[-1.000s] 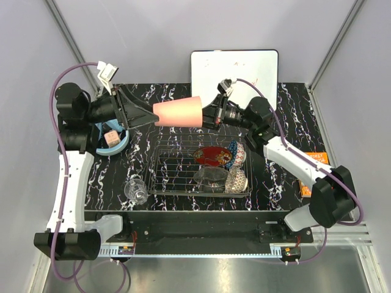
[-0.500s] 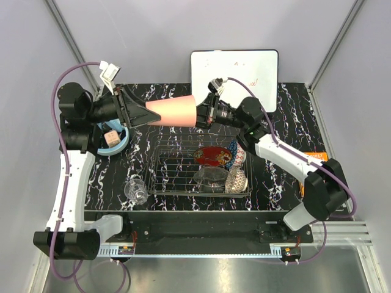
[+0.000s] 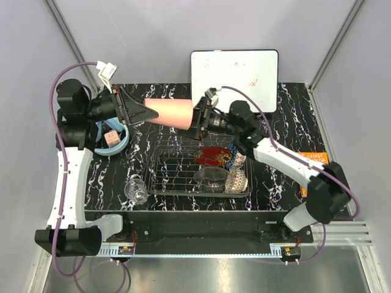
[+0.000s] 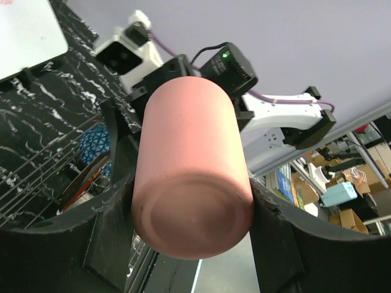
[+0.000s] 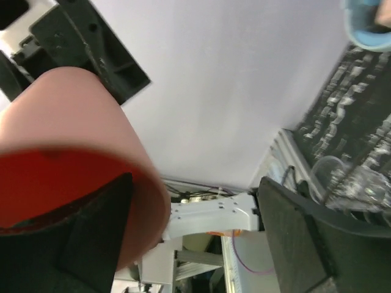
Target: Load the mixed dishes into the dish rack
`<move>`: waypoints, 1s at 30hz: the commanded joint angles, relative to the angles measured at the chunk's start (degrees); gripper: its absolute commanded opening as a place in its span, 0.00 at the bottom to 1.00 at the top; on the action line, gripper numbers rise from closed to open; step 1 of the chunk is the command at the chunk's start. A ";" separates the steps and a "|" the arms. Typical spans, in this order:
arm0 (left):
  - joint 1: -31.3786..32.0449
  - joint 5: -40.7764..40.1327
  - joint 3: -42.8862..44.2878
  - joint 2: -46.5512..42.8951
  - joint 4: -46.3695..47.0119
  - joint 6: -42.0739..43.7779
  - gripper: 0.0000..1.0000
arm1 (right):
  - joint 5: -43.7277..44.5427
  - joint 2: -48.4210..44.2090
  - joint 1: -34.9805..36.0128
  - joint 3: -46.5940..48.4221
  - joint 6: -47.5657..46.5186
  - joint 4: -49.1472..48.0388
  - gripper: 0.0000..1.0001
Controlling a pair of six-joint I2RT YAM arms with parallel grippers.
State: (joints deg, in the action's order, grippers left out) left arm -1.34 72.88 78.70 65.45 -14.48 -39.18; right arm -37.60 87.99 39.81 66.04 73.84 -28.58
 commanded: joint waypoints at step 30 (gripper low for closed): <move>34.56 -80.88 -2.84 13.56 -39.22 49.90 0.00 | 12.56 -32.61 -19.07 -5.40 -27.53 41.06 0.93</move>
State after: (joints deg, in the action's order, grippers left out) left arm 31.75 -1.69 76.01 76.82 -54.54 7.94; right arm -25.34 55.88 20.73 59.99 46.83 12.38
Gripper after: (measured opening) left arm 0.661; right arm 0.933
